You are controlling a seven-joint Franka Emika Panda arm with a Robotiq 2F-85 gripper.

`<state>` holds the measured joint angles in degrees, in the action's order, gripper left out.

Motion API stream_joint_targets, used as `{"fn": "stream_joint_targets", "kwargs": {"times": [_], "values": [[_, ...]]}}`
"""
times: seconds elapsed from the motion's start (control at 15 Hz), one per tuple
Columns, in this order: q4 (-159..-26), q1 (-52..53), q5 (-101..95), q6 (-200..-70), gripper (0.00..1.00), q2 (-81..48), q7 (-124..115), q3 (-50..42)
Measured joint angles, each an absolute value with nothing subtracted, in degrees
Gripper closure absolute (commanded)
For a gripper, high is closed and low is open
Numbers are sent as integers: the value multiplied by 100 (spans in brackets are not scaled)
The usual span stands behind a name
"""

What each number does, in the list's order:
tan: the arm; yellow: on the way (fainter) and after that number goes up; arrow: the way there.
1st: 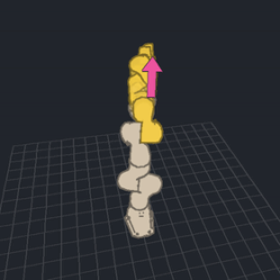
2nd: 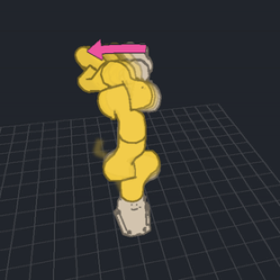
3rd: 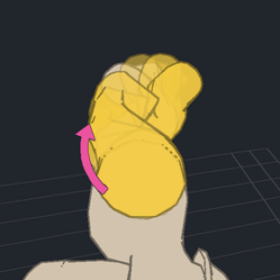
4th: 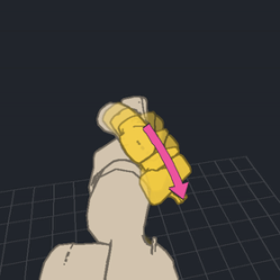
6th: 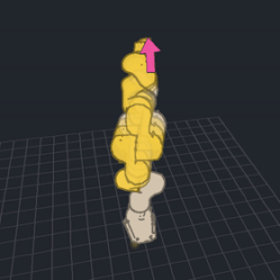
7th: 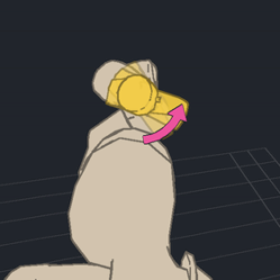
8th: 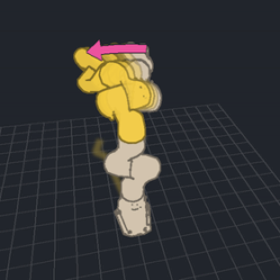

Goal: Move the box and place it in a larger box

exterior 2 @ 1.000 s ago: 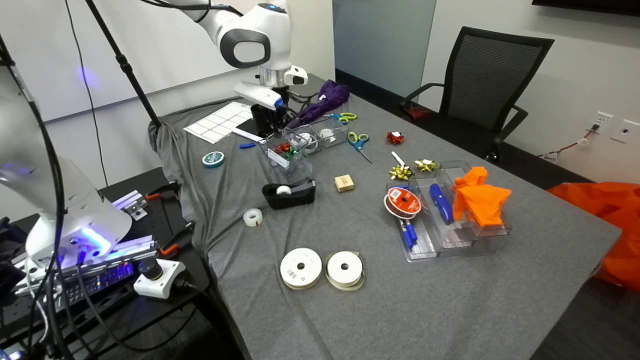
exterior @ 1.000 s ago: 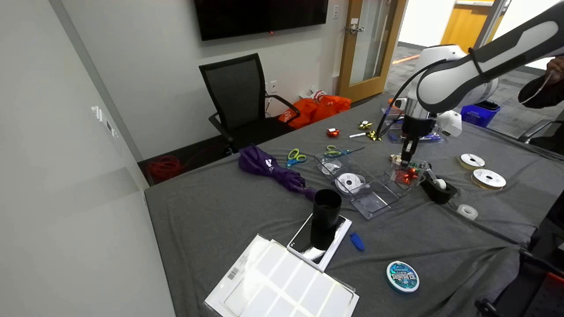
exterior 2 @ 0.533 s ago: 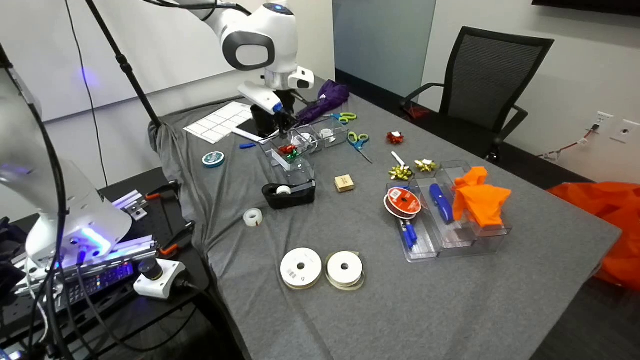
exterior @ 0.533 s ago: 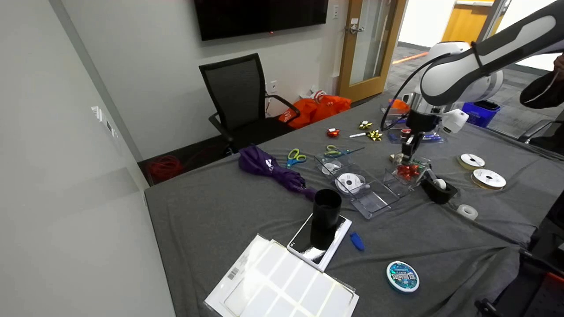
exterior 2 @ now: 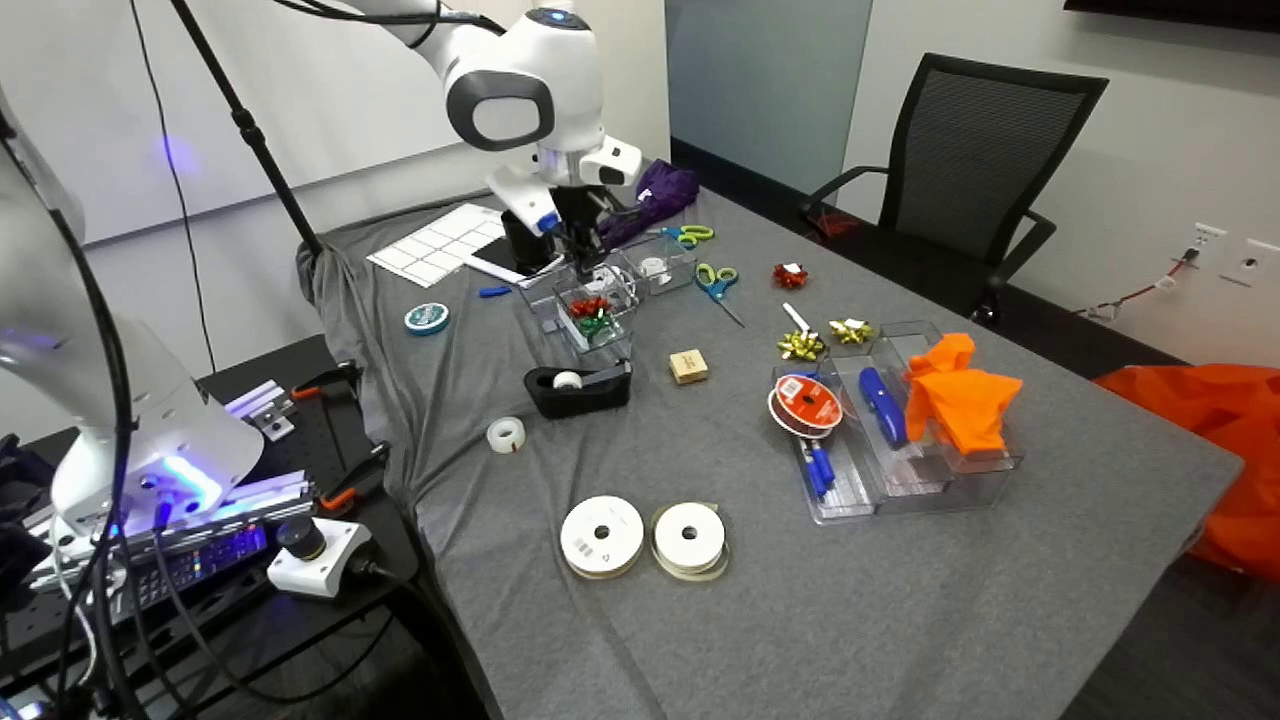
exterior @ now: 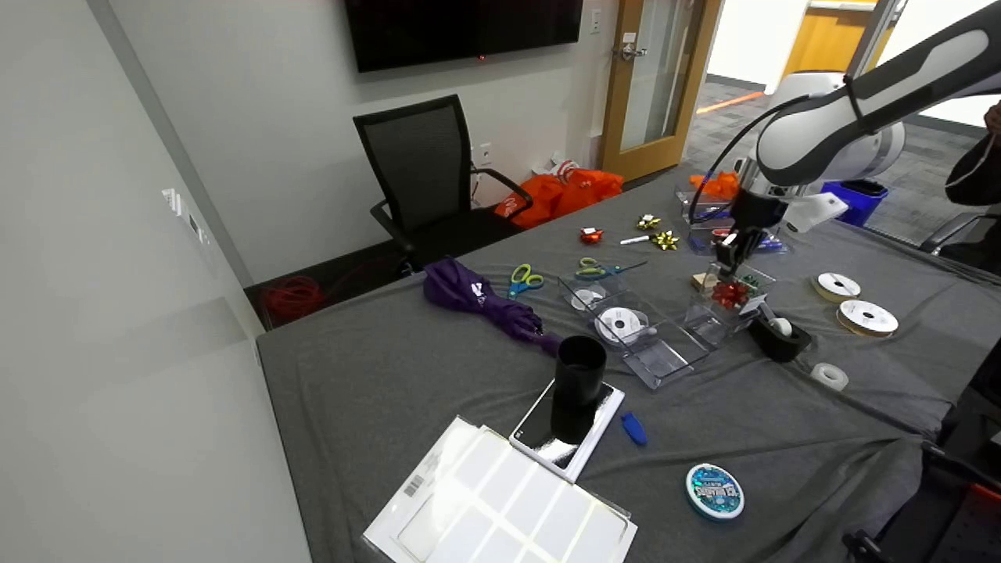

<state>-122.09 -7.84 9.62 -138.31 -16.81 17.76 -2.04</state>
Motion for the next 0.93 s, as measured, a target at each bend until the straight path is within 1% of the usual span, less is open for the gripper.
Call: {"fn": "stream_joint_targets", "kwargs": {"times": [0.13,0.2,0.27,0.4,0.87,0.93], "values": [[-12213,-784,963,-13844,99,-1696,1426,-220],[-12213,-783,963,-13844,71,-1711,1251,-221],[-12213,-779,962,-13844,70,-1732,1088,-221],[-12212,-762,948,-13826,57,-1792,855,-221],[-12221,-689,832,-13668,8,-1820,785,-212],[-12227,-673,779,-13660,2,-1803,786,-211]]}}
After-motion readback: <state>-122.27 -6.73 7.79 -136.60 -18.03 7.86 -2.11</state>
